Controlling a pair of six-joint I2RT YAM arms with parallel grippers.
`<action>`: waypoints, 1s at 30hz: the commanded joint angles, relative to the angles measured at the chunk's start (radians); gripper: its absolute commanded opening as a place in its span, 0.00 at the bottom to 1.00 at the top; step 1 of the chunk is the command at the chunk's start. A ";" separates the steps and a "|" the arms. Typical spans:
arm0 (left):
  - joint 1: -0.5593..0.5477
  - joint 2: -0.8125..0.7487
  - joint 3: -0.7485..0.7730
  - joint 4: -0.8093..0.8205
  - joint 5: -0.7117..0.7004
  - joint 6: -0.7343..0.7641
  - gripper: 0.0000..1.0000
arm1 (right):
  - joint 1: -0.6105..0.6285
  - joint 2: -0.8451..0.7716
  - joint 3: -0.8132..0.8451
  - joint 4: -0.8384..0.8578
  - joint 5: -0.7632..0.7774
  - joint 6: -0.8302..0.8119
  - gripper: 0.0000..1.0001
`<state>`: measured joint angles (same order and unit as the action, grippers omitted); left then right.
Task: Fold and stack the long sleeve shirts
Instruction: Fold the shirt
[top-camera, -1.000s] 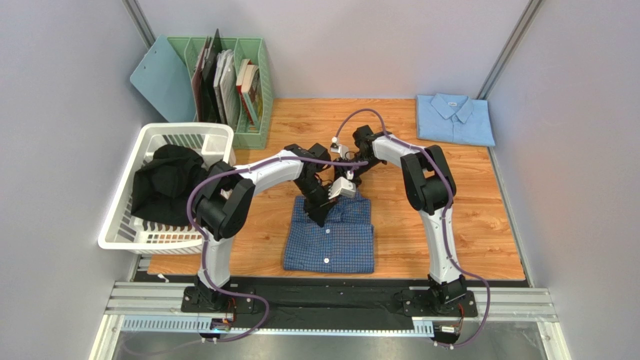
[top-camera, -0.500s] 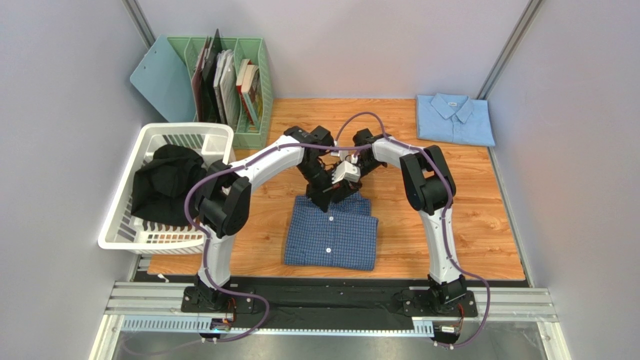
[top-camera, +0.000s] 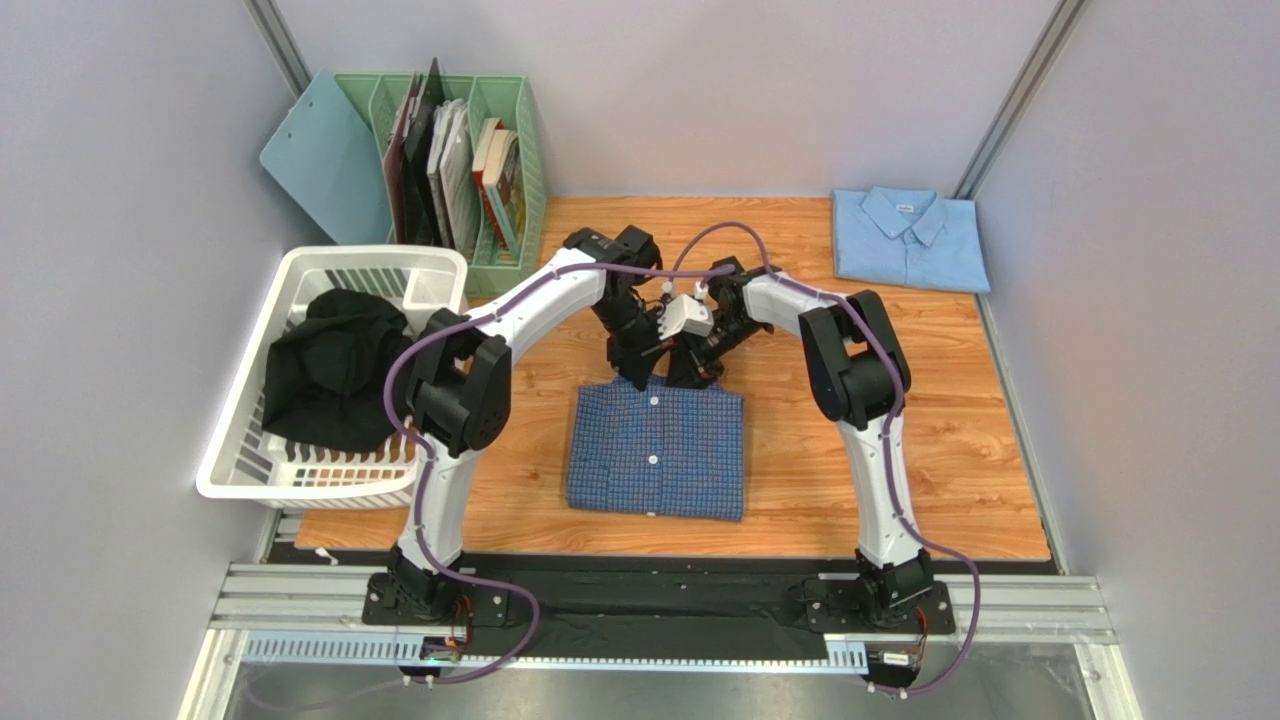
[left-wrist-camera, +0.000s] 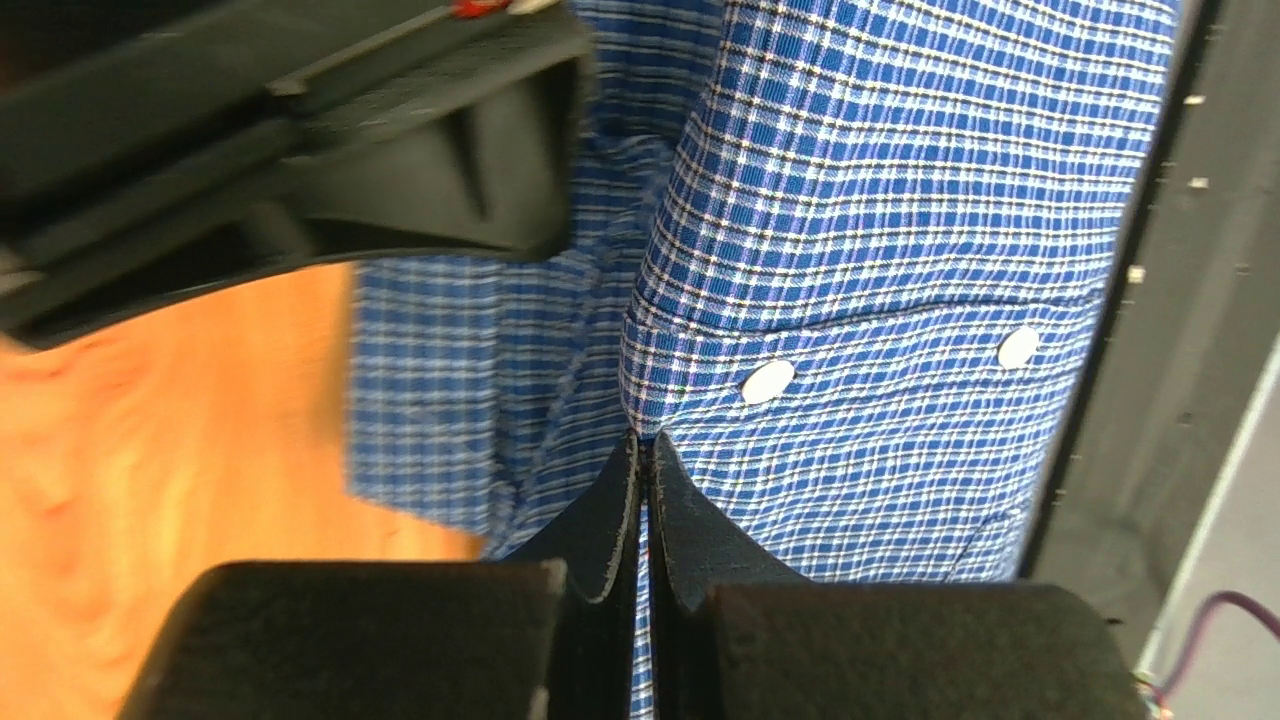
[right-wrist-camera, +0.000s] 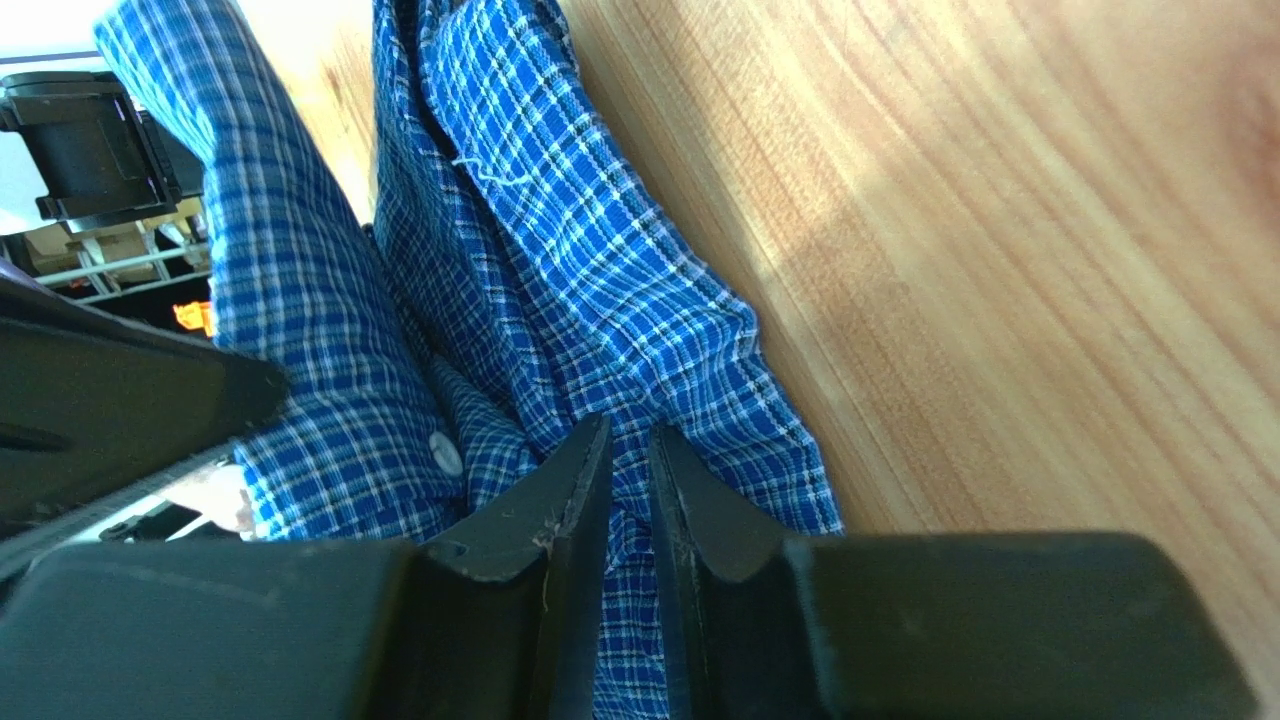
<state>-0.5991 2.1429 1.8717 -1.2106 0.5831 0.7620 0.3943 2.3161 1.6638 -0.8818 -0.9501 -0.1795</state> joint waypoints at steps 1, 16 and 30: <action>0.012 0.003 0.047 0.039 -0.040 0.043 0.00 | 0.008 0.020 0.050 -0.019 0.017 -0.046 0.23; -0.042 0.025 -0.100 0.126 -0.069 0.089 0.00 | -0.012 -0.053 0.166 -0.171 0.017 -0.120 0.26; -0.131 -0.073 -0.319 0.155 -0.028 -0.064 0.00 | 0.064 -0.043 0.012 -0.095 -0.001 -0.090 0.26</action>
<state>-0.7082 2.1353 1.6150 -1.0714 0.5308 0.7624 0.4271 2.3188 1.7332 -1.0096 -0.9226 -0.2592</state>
